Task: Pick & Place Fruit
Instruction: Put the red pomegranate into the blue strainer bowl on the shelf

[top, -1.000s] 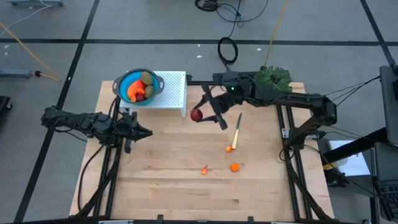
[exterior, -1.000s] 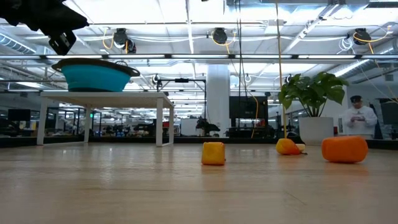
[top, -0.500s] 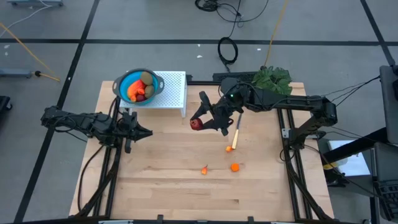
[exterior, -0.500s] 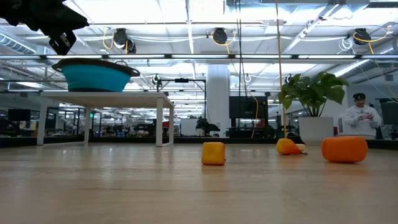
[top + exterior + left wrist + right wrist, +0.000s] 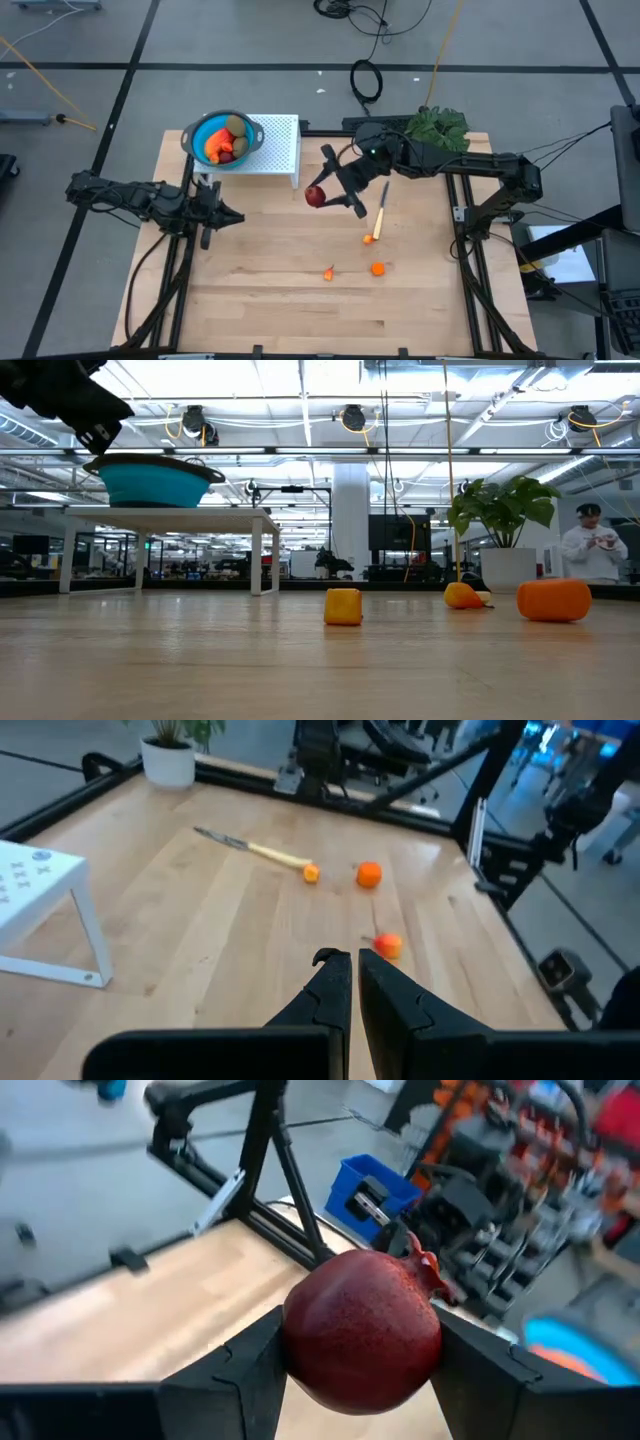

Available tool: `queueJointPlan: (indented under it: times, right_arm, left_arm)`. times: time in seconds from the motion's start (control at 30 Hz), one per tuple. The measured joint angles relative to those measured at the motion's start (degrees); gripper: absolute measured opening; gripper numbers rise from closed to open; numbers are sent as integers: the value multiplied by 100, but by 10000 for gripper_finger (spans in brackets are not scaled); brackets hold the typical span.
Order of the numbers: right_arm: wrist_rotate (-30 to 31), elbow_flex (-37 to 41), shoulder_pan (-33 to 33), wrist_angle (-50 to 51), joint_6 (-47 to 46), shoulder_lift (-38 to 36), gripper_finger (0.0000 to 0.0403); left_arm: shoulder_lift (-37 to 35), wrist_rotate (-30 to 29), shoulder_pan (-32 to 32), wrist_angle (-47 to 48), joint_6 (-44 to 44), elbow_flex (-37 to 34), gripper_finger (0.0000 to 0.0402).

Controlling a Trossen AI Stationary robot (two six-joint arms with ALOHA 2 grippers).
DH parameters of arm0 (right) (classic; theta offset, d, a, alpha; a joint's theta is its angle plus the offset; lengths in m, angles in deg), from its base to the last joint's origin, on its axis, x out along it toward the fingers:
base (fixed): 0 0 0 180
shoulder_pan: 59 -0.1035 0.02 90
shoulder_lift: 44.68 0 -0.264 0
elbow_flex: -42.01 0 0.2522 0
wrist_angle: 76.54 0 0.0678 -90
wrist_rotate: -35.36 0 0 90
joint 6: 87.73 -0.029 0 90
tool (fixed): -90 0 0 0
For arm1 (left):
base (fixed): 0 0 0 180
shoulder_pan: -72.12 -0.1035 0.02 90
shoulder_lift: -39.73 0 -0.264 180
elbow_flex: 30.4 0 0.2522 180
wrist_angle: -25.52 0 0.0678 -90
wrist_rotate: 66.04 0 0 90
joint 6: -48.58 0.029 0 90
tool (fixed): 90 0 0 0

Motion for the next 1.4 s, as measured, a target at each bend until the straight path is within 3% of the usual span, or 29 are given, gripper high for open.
queueJointPlan:
  times: [0.17, 0.27, 0.47, 0.7, 0.83, 0.93, 1.17, 1.4]
  right_arm:
    - [-53, 0, 104, 1, -1279, 0, 202]
    - [-420, 0, 204, 2, -1948, 0, 202]
    - [-765, -2, 306, 194, -2741, 122, 202]
    - [-693, 2, 290, 585, -2591, 478, 202]
    - [-116, 0, 230, 564, -2375, 693, 202]
    - [290, 0, 152, 549, -2103, 826, 202]
    - [756, 0, -77, 283, -1843, 1089, 202]
    - [1558, 0, -285, -351, -1269, 1080, 202]
  left_arm:
    - [-12, -6, 0, 47, 269, 0, 21]
    - [-17, -15, 0, -105, 503, 0, 21]
    - [74, 157, 0, -585, 893, 0, 21]
    - [112, 135, 0, -1219, 112, -2, 21]
    - [114, 132, 0, -1571, -638, -2, 21]
    - [111, -3, 0, -1864, -717, -2, 21]
    - [114, -675, -2, -2232, -704, -2, 21]
    - [378, -1850, -4, -2364, -615, -2, 21]
